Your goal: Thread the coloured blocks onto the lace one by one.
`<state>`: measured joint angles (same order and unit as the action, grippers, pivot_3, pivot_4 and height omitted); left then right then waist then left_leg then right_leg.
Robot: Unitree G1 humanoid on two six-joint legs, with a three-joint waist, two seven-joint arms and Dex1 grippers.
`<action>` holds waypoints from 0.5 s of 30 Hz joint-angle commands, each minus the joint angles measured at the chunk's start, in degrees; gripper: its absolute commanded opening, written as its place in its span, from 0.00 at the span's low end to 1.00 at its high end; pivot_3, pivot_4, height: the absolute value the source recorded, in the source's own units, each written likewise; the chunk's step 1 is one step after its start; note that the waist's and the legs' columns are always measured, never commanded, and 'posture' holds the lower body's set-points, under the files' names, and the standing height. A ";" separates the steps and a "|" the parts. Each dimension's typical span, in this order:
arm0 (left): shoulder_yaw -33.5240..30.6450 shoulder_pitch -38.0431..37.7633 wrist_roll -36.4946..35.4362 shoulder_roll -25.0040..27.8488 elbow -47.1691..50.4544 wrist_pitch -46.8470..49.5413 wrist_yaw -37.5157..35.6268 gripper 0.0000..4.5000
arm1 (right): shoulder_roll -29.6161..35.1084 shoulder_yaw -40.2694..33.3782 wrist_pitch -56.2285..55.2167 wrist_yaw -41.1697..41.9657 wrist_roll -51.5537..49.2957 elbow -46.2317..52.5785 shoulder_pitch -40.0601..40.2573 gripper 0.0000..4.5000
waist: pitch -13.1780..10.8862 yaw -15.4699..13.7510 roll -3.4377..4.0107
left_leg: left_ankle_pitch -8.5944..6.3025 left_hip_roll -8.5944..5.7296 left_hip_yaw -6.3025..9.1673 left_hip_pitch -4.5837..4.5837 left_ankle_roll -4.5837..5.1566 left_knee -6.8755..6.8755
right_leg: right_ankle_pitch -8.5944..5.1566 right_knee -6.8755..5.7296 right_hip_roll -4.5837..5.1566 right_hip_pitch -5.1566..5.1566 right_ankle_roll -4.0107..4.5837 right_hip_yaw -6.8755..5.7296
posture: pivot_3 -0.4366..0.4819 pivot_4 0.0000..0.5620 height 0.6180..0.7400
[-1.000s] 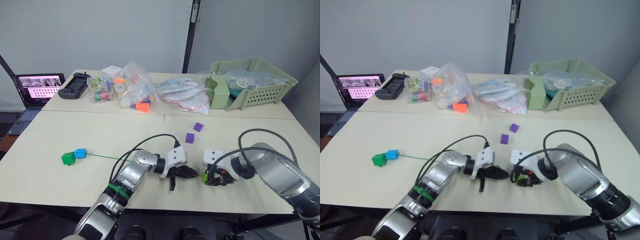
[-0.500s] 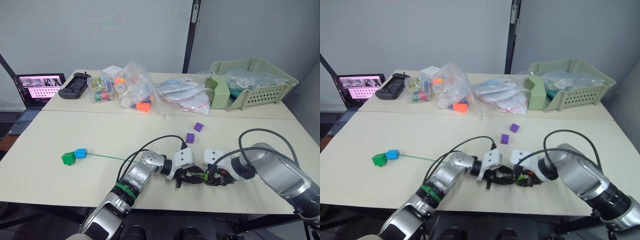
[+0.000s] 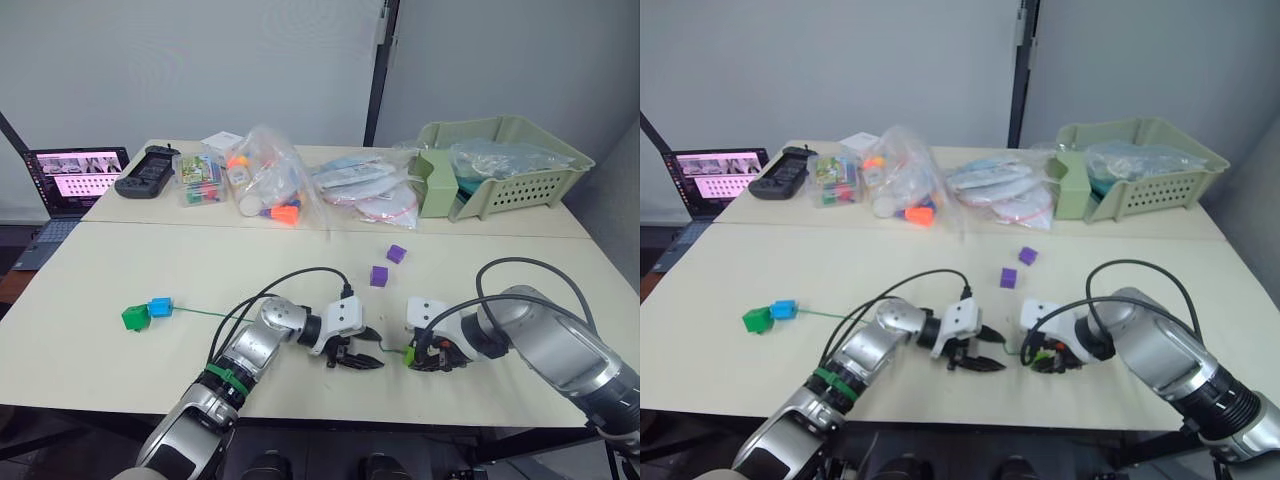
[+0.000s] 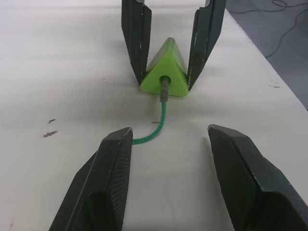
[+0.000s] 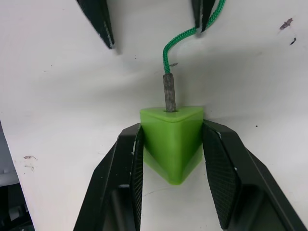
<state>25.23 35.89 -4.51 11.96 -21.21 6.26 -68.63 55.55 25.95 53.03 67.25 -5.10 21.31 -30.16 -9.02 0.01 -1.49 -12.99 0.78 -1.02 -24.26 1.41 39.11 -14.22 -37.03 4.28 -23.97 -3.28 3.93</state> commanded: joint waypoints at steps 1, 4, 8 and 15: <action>0.14 0.40 -0.17 -1.25 1.78 -0.76 0.31 0.46 | -0.29 1.21 0.16 -0.18 -0.07 -0.28 0.74 0.28 | 0.00 0.00 0.00 | 0.00 0.00 0.00 0.00 0.00 0.00 | 0.00 0.00 0.00 0.00 0.00 0.00 | 0.48 0.27 0.95; 0.29 0.55 0.05 -2.06 1.45 -0.85 0.66 0.26 | -0.25 1.14 0.25 -0.16 -0.12 -0.27 0.73 0.28 | 0.00 -0.01 0.00 | 0.00 0.00 -0.01 0.00 0.00 0.00 | 0.00 0.00 0.00 0.00 0.00 0.00 | 0.48 0.27 0.95; 0.28 0.58 0.15 -2.46 1.30 -0.91 0.69 0.00 | -0.11 0.99 0.45 -0.18 -0.25 -0.02 0.88 0.28 | 0.00 0.00 0.00 | 0.00 0.00 -0.01 0.00 0.00 0.00 | 0.00 0.00 0.00 0.00 0.00 0.00 | 0.48 0.27 0.95; 0.64 1.58 0.43 -3.74 -0.45 -1.74 0.97 0.00 | -0.06 0.94 0.51 -0.12 -0.34 0.06 0.81 0.28 | 0.00 -0.01 0.00 | 0.00 0.00 -0.01 0.00 0.00 0.00 | 0.00 0.00 0.00 0.00 0.00 0.00 | 0.48 0.27 0.95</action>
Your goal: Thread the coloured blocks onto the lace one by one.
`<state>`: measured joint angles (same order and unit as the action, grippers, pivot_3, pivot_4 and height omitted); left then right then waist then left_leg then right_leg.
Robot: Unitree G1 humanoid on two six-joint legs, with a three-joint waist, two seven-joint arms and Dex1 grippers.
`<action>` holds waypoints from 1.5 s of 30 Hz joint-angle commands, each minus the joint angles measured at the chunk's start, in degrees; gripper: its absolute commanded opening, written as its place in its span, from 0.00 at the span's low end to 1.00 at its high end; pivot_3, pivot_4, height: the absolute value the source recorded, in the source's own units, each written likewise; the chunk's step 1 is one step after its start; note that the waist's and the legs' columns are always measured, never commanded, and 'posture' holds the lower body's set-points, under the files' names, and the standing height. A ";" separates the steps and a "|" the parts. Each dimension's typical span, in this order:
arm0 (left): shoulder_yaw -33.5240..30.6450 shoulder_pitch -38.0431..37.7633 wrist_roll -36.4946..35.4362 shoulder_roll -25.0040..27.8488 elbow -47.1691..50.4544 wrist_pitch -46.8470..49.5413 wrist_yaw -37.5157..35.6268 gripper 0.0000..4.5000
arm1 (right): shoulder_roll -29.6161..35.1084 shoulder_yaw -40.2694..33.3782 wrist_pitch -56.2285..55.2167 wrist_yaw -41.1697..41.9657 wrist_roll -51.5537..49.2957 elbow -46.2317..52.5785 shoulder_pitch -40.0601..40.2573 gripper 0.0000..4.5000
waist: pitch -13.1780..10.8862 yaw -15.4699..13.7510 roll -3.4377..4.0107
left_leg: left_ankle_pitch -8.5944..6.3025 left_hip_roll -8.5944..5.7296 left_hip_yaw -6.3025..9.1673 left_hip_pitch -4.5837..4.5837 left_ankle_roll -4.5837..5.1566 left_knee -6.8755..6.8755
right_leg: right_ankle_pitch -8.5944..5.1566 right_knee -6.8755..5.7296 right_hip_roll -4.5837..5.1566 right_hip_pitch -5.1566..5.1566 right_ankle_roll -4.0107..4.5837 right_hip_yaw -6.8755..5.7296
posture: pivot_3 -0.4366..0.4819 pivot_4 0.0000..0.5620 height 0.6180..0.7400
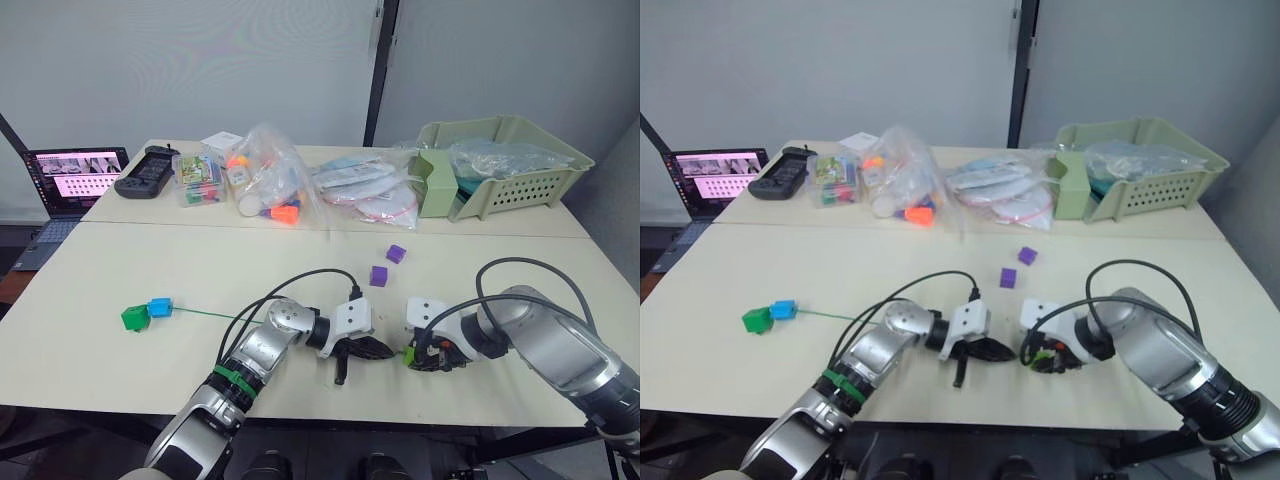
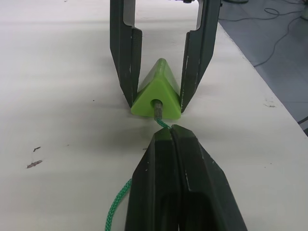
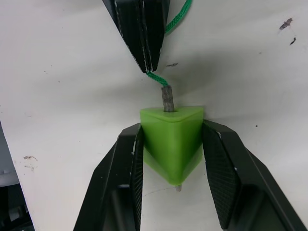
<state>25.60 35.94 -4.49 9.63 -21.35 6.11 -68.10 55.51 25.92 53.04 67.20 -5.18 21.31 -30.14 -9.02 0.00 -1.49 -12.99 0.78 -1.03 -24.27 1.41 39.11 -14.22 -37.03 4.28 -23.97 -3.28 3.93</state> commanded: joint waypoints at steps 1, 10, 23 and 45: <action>0.36 1.90 0.46 -2.05 -0.83 -1.74 0.66 0.00 | -0.09 1.02 0.51 -0.05 -0.26 0.03 0.69 0.28 | 0.00 -0.01 0.00 | 0.00 0.00 0.00 0.00 0.00 0.00 | 0.00 0.00 0.00 0.01 0.00 0.00 | 0.48 0.27 0.95; 0.69 4.49 1.27 -5.92 -5.35 -3.79 1.26 0.00 | -0.14 1.19 0.79 0.15 -0.31 0.19 0.30 0.28 | 0.00 -0.07 -0.01 | 0.00 -0.01 -0.03 0.00 0.00 0.00 | 0.00 0.00 0.00 0.01 0.00 0.00 | 0.48 0.27 0.95; -2.50 3.96 -1.47 -1.89 -0.60 0.13 -1.23 0.78 | -0.81 1.34 1.48 -0.50 -0.27 0.33 0.01 0.28 | 0.00 0.02 -0.01 | 0.00 0.01 0.00 0.00 0.00 0.02 | 0.00 -0.01 -0.02 0.00 0.00 0.00 | 0.48 0.27 0.95; 0.75 4.85 0.97 -4.42 -2.92 -3.34 -1.61 1.00 | 11.26 -24.76 6.83 -1.80 -14.15 14.02 14.07 0.99 | -0.01 -0.70 -0.02 | 0.00 -0.04 0.01 -0.15 0.00 0.03 | 0.00 0.06 0.04 -0.07 -0.01 -0.02 | 0.48 0.27 0.95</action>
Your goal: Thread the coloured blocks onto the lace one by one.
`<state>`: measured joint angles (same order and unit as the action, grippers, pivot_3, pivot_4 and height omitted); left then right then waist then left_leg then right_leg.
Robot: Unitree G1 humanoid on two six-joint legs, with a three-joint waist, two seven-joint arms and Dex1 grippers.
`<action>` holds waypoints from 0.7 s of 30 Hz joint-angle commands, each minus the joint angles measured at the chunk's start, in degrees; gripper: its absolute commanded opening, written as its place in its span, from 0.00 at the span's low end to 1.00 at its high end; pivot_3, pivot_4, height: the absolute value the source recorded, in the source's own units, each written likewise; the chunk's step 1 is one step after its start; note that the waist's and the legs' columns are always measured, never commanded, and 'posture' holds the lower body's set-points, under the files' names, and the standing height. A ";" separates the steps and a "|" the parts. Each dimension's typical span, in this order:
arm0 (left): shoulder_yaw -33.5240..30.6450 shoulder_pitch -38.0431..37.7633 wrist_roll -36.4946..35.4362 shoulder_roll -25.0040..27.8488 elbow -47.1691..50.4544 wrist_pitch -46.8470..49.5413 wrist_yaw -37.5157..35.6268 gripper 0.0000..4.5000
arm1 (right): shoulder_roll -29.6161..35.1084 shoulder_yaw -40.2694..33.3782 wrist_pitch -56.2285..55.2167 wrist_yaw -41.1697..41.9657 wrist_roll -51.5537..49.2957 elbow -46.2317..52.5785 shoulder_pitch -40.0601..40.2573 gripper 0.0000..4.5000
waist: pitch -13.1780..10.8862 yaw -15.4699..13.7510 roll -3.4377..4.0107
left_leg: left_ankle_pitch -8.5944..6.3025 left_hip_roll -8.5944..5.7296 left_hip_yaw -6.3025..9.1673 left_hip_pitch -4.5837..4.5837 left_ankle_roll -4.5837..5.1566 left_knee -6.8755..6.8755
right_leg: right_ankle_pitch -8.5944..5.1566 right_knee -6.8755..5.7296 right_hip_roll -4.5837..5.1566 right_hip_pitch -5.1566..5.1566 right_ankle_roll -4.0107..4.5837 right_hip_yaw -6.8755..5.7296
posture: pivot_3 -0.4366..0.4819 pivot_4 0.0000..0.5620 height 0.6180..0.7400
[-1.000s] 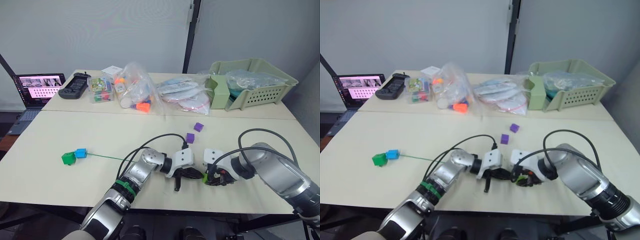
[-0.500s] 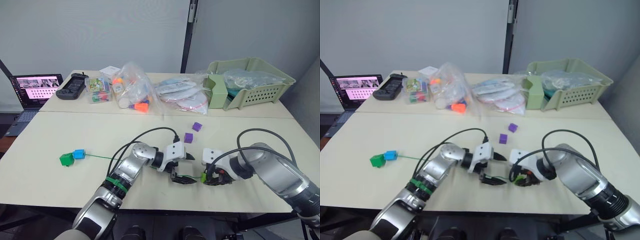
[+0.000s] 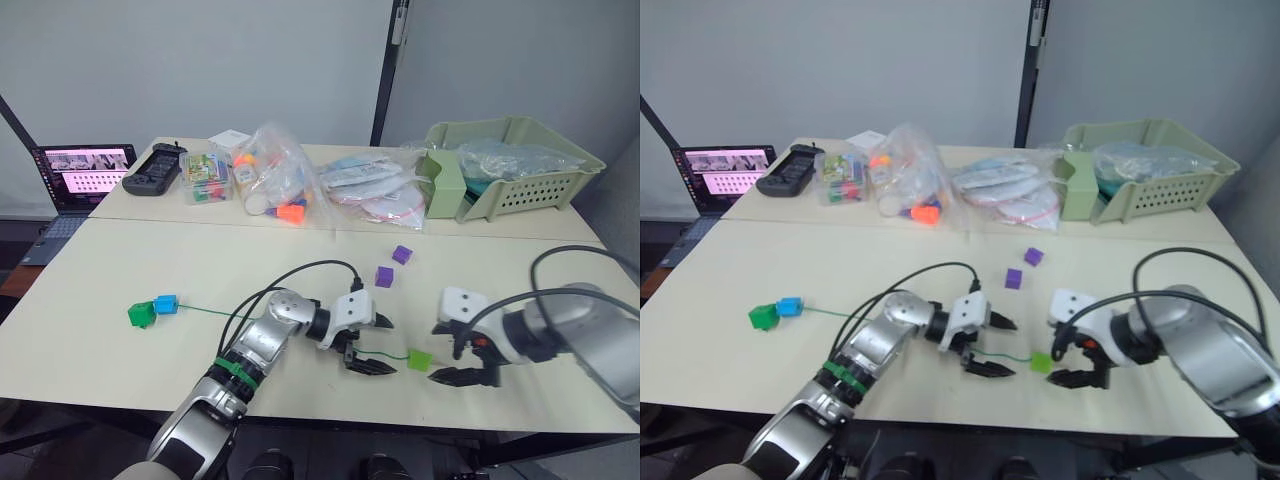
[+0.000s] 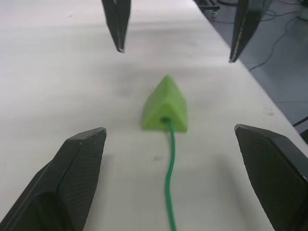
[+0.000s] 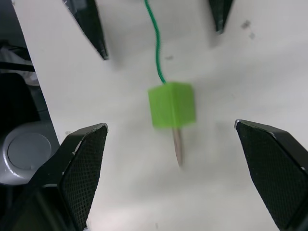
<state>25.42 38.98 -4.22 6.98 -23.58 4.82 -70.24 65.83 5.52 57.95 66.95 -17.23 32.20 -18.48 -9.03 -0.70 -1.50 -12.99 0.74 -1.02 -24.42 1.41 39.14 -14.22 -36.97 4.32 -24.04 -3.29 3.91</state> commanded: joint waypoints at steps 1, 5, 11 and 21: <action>1.13 2.01 0.89 -2.26 -1.19 -2.39 0.62 1.00 | 1.03 -5.25 2.41 -2.11 -2.47 3.67 3.47 0.99 | -0.01 0.00 -0.01 | 0.00 0.00 -0.01 0.00 0.00 0.00 | 0.00 0.00 -0.02 0.00 0.00 0.00 | 0.48 0.27 0.95; 1.97 3.16 2.39 -4.53 -3.99 -3.83 2.01 1.00 | 1.07 -7.59 4.51 -4.94 -3.87 6.24 7.34 0.99 | -0.01 0.15 -0.01 | 0.00 0.01 -0.04 0.01 0.00 0.00 | 0.00 0.00 -0.03 -0.01 0.00 0.02 | 0.48 0.27 0.95; 3.33 4.95 5.60 -6.38 -8.26 -4.33 4.41 1.00 | 1.04 -9.43 6.58 -8.14 -5.94 8.37 9.68 0.99 | -0.02 0.03 -0.03 | 0.00 0.00 -0.05 0.00 0.00 0.00 | -0.01 0.02 -0.04 -0.01 -0.02 0.02 | 0.48 0.27 0.95; 3.49 5.51 7.88 -6.84 -11.38 -4.33 5.34 0.53 | 1.05 -7.21 0.15 -11.80 -4.38 6.48 12.32 1.00 | -0.02 0.04 -0.03 | 0.00 -0.01 -0.06 -0.01 0.00 0.00 | -0.02 0.10 -0.02 0.04 -0.03 0.02 | 0.48 0.27 0.95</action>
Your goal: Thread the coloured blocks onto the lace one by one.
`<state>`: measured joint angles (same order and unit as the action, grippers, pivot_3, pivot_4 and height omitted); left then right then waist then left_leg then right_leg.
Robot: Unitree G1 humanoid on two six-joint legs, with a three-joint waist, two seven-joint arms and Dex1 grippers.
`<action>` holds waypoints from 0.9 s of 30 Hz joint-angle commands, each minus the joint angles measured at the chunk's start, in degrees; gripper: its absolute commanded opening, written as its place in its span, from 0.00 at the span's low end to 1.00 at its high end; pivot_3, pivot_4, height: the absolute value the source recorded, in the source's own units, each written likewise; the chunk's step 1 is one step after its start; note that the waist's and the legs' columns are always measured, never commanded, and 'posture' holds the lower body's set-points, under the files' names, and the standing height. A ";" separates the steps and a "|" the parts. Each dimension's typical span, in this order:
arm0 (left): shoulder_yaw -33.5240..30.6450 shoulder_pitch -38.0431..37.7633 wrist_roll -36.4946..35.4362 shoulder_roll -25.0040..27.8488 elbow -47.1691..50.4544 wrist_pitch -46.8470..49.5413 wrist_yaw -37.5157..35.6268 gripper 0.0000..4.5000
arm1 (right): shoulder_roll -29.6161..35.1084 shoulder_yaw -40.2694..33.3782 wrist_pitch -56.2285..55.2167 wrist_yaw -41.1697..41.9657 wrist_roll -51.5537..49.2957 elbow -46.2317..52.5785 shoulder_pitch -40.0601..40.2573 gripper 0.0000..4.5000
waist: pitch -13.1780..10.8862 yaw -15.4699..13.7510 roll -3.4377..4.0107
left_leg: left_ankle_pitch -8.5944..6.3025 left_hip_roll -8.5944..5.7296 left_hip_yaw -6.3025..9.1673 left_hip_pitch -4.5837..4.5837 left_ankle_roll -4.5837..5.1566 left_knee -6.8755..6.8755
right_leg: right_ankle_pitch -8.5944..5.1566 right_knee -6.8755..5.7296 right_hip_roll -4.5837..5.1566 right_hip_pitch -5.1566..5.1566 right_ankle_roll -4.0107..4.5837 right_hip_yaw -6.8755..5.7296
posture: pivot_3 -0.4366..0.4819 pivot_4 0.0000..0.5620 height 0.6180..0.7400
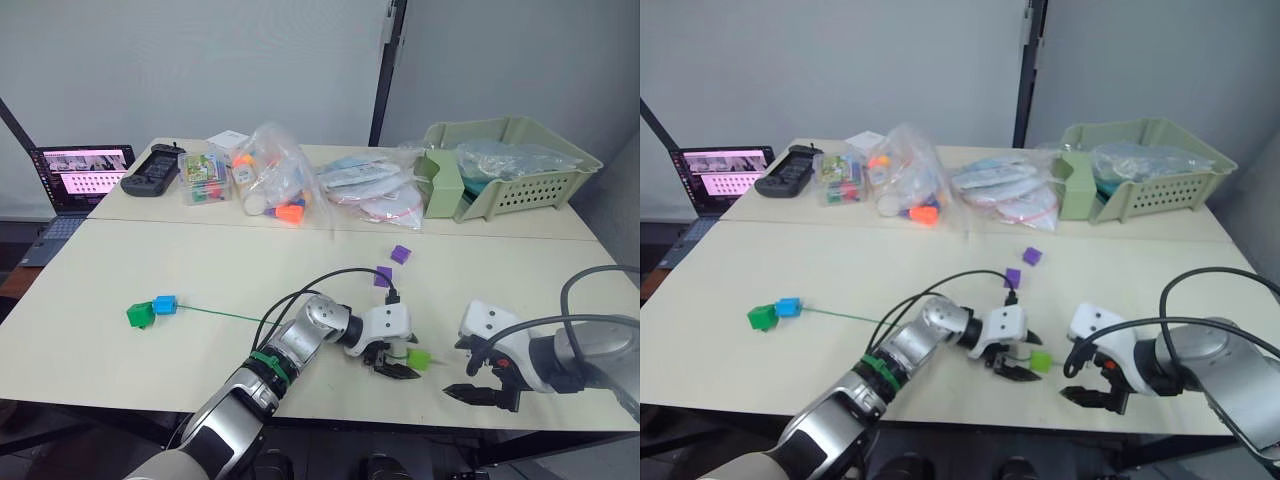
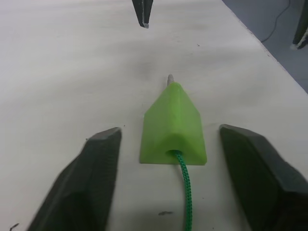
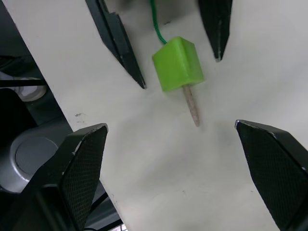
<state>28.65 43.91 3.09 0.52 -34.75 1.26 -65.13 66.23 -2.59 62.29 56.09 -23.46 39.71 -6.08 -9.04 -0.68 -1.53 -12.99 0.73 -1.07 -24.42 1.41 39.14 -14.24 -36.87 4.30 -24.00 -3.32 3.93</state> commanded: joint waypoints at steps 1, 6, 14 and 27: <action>0.25 0.53 0.68 -0.35 -0.20 -0.68 0.29 0.45 | 0.61 1.75 -5.70 -1.14 2.58 -1.82 -0.12 1.00 | 0.00 0.03 0.00 | 0.00 0.00 0.00 0.01 0.00 0.00 | 0.00 0.00 0.00 0.00 0.00 0.00 | 0.48 0.27 0.95; 0.37 0.25 1.02 -0.28 -0.03 -0.42 0.53 0.30 | 0.04 6.62 -12.30 -1.41 5.98 -6.41 -1.93 1.00 | 0.00 0.08 0.00 | 0.00 0.01 -0.17 0.02 0.00 0.00 | 0.00 -0.01 -0.01 0.00 0.00 0.00 | 0.48 0.27 0.95; 0.70 -0.31 1.51 0.47 0.89 -0.09 0.42 0.30 | -2.45 16.00 -19.88 1.26 11.87 -14.41 -8.83 1.00 | 0.00 0.12 0.00 | 0.00 0.02 -0.22 0.03 0.00 0.00 | 0.00 -0.01 -0.02 0.00 0.00 0.02 | 0.48 0.27 0.95; 0.52 -0.21 1.96 1.60 1.26 0.06 0.51 0.30 | -3.54 19.63 -21.73 4.80 15.15 -17.02 -12.74 0.13 | 0.01 0.13 0.01 | 0.00 0.03 -0.21 0.08 0.00 0.00 | 0.00 -0.04 -0.03 0.03 0.01 0.01 | 0.48 0.27 0.95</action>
<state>28.75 43.89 4.18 1.64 -34.22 1.23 -64.65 62.28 17.55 40.44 60.83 -9.60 21.92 -18.39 -9.04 -0.55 -1.52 -12.99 0.77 -1.29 -24.34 1.41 39.15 -14.23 -36.91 4.27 -23.97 -3.31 3.95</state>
